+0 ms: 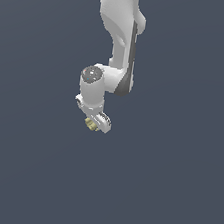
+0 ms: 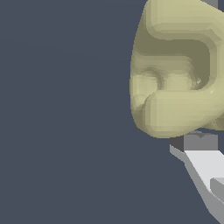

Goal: Pick up the object and move it to a goal position.

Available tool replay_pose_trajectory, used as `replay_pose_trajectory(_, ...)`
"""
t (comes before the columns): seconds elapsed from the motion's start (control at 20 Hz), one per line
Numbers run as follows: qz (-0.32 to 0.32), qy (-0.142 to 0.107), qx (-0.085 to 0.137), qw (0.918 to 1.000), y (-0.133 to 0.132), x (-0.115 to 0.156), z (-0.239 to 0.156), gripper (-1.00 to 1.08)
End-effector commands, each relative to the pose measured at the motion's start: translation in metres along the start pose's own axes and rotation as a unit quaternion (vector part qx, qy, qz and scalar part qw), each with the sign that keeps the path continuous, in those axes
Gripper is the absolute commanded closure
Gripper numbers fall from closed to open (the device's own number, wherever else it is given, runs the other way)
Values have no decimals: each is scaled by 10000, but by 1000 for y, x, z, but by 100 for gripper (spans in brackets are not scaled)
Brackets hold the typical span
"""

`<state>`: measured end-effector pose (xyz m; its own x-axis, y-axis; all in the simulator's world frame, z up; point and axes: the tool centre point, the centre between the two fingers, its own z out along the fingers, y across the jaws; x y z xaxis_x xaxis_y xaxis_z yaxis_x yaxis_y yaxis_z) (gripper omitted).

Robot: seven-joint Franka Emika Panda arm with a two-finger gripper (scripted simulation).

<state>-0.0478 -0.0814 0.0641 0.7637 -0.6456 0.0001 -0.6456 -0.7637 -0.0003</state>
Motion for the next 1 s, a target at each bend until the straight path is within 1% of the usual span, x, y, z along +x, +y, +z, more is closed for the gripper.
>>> replay_pose_trajectory(0.0, 3, 4, 1, 10000, 2, 7, -13, 108)
replay_pose_trajectory(0.3, 5, 5, -2, 10000, 8, 32, -58, 108)
replay_pose_trajectory(0.95, 7, 6, -7, 10000, 23, 99, -176, 108)
